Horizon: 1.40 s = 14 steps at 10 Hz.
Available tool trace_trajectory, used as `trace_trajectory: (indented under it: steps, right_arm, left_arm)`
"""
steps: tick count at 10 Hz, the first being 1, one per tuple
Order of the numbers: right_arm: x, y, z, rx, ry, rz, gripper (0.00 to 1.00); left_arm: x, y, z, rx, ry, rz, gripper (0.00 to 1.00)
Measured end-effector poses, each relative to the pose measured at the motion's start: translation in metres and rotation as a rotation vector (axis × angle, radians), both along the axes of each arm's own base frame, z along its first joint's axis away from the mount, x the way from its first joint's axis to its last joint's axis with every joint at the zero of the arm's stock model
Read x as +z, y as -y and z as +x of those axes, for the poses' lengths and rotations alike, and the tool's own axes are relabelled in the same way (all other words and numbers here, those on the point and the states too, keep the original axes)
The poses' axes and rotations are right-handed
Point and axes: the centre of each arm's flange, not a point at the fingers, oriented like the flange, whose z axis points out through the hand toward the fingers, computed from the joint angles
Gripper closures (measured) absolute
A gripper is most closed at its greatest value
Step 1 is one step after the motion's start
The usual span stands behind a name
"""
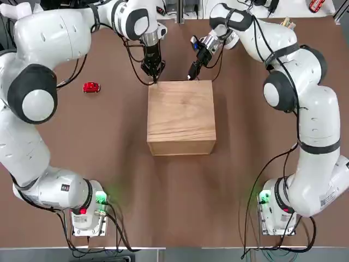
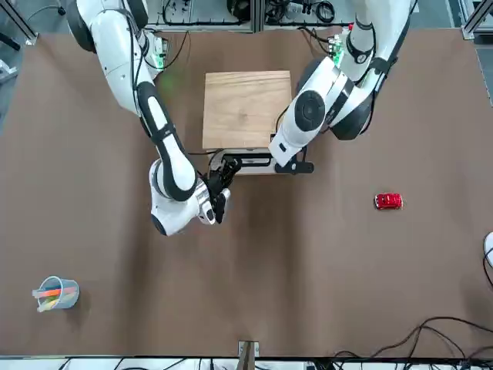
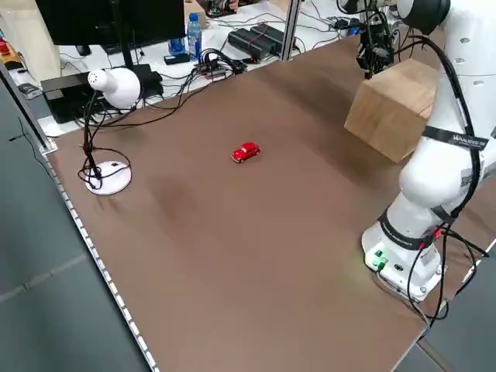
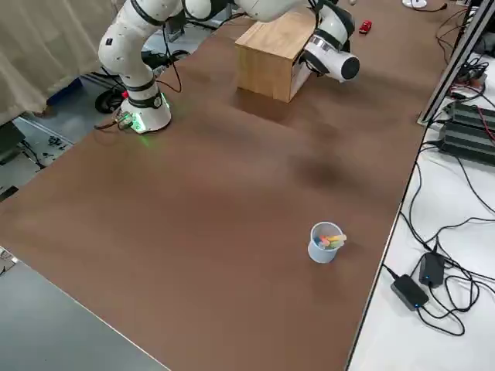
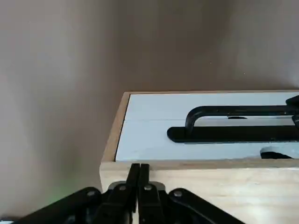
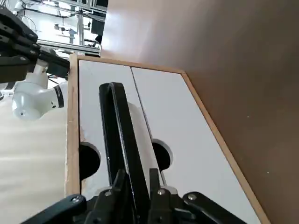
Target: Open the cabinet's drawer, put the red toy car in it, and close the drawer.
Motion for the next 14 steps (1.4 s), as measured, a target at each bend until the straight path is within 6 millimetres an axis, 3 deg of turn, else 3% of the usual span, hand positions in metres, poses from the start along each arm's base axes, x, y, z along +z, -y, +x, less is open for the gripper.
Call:
trace_trajectory:
  steps: [7, 14]
  right_arm:
    - [0.000, 0.000, 0.001, -0.006, 0.004, 0.000, 0.77]
    - [0.006, 0.009, 0.021, -0.103, 0.043, 0.006, 0.77]
  left_arm:
    - [0.000, 0.000, 0.000, 0.000, 0.000, 0.000, 0.94]
    - [0.000, 0.000, 0.000, 0.000, 0.000, 0.000, 0.94]
